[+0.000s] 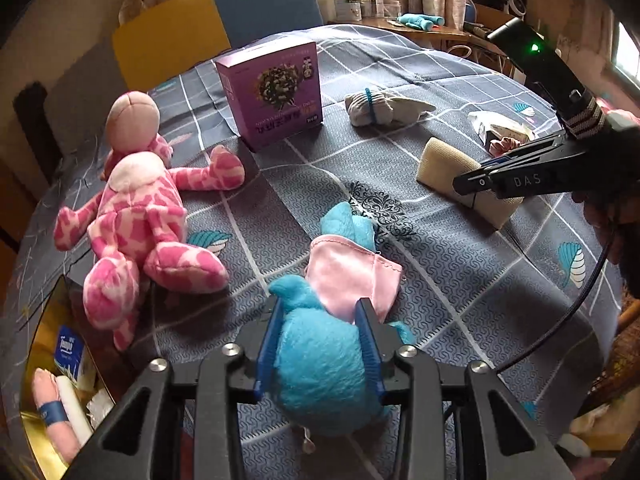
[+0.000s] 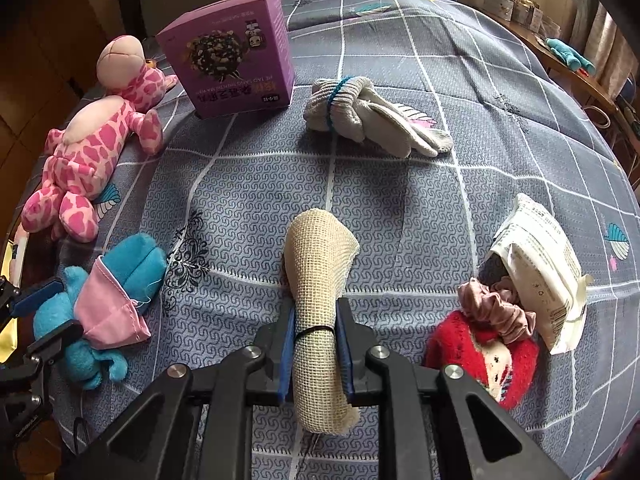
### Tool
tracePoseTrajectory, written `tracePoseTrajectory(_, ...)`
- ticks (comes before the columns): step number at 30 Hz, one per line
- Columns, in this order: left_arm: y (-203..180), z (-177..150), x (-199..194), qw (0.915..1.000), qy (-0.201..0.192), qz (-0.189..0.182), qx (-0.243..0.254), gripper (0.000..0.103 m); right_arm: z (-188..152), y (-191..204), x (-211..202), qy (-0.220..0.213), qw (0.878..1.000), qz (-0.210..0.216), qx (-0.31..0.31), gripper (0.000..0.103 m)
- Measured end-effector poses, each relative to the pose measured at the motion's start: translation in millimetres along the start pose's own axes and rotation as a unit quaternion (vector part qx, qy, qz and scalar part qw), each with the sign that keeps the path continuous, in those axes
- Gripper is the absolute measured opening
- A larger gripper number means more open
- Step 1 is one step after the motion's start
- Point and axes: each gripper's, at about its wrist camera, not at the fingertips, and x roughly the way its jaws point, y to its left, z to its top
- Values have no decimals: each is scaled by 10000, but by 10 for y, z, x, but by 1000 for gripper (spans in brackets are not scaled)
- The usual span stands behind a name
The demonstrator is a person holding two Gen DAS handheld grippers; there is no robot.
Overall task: Organize soft objects
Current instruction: 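Carry the blue plush toward the gold tray with the left gripper while the right holds the roll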
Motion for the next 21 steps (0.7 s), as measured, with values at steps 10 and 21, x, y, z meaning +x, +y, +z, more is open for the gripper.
tracePoseTrajectory(10,343,-100,-314,9921,-297,-896,-828,0,-5,20,-6,-42,9999,-78,-98,18)
tracePoseTrajectory(21,316,-243,-369,9952,-172,-949,-158,73,0,24,-13,-26,9999,-74,-128,18)
